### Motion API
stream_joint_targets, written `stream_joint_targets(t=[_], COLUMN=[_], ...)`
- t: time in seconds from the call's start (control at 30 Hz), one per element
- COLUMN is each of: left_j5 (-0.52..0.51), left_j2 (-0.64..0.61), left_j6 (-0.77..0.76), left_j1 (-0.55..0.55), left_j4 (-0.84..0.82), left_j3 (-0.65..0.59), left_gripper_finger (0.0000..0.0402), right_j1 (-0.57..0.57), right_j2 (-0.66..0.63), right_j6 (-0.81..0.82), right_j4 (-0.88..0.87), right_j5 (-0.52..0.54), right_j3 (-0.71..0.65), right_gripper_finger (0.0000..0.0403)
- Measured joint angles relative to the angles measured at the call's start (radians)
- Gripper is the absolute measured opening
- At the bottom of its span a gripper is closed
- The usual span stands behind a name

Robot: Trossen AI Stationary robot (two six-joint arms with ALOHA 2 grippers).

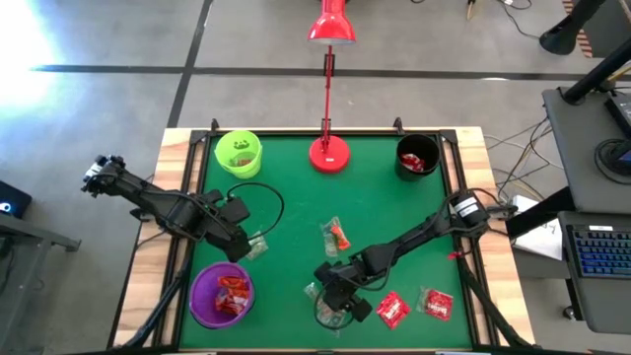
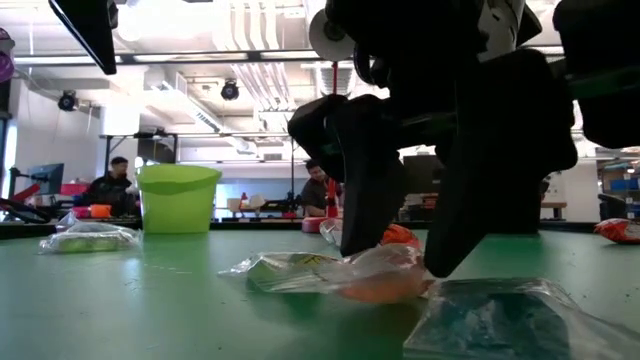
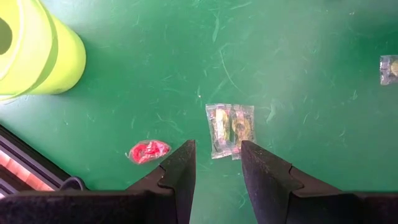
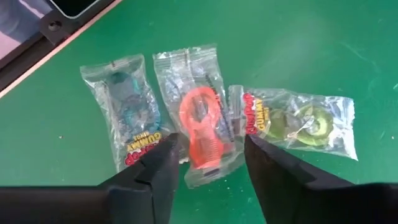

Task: Sort candy
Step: Put the transparent candy into the green bucket

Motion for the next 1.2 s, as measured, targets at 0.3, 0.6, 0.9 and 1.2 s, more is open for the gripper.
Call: stream_joint_targets(t=[0.3, 0.6, 0.9, 1.2], left_j5=[0.0, 0.0, 0.056, 0.083], left_j2=[0.0, 0.0, 0.002, 0.003], left_j6=[0.0, 0.0, 0.0, 0.123], left_j1=[0.0, 0.0, 0.0, 0.008], left_j4=[0.0, 0.001, 0.026, 0.129], left_j3=[0.0, 0.0, 0.0, 0.0], left_gripper_finger=[0.0111, 0.0111, 0.0111, 0.0111], right_j1=[-0.004, -0.007, -0.009, -0.061], right_j2=[0.001, 0.012, -0.095, -0.224], right_j6=[-0.001, 0.034, 0.113, 0.279], right_j4=[0.002, -0.004, -0.137, -0.145], right_j5=[0.034, 0.046, 0.069, 0.26], right_j3=[0.0, 0.0, 0.003, 0.035], right_gripper_finger=[0.0093, 0.0015, 0.0011, 0.0011])
